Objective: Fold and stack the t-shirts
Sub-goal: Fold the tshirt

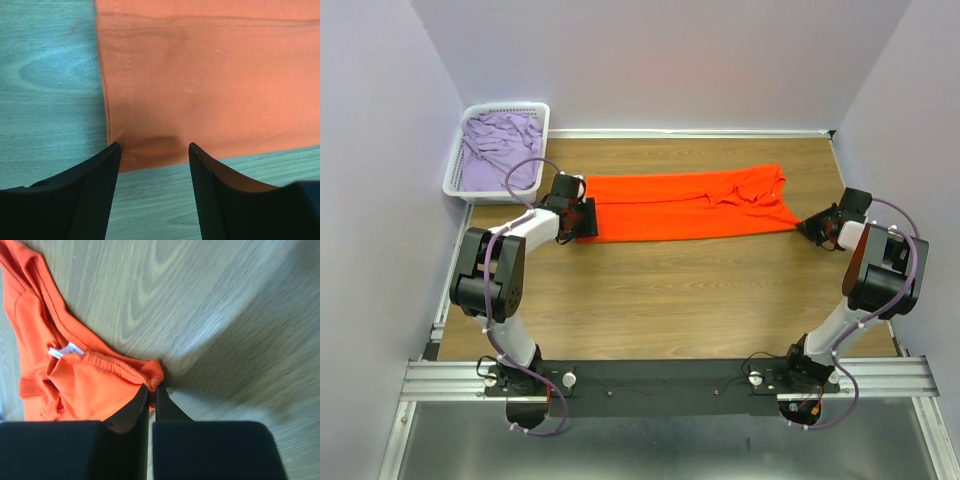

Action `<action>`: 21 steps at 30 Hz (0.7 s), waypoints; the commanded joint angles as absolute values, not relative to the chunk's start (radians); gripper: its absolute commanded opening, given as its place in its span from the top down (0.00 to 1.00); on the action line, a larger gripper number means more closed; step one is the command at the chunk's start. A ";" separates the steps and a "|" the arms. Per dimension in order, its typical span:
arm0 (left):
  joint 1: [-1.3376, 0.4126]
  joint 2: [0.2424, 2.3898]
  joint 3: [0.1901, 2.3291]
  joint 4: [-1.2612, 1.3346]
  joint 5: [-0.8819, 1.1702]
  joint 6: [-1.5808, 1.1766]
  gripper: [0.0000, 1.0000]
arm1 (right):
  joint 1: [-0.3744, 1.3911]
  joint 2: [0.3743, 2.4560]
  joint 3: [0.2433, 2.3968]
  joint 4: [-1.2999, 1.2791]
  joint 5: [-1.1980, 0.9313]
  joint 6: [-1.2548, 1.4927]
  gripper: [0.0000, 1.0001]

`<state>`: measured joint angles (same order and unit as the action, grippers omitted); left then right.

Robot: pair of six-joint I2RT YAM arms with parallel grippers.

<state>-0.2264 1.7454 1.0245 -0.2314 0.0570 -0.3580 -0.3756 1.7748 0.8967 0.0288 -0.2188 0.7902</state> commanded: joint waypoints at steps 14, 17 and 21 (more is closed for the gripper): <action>-0.213 1.727 0.914 -0.368 0.064 -0.345 0.35 | -0.414 1.772 0.996 -0.113 -0.063 0.557 0.80; -0.215 1.727 0.919 -0.371 0.063 -0.344 0.35 | -0.414 1.766 1.009 -0.117 -0.077 0.543 0.75; -0.215 1.724 0.919 -0.365 0.064 -0.345 0.35 | -0.413 1.769 1.014 -0.121 -0.109 0.538 0.67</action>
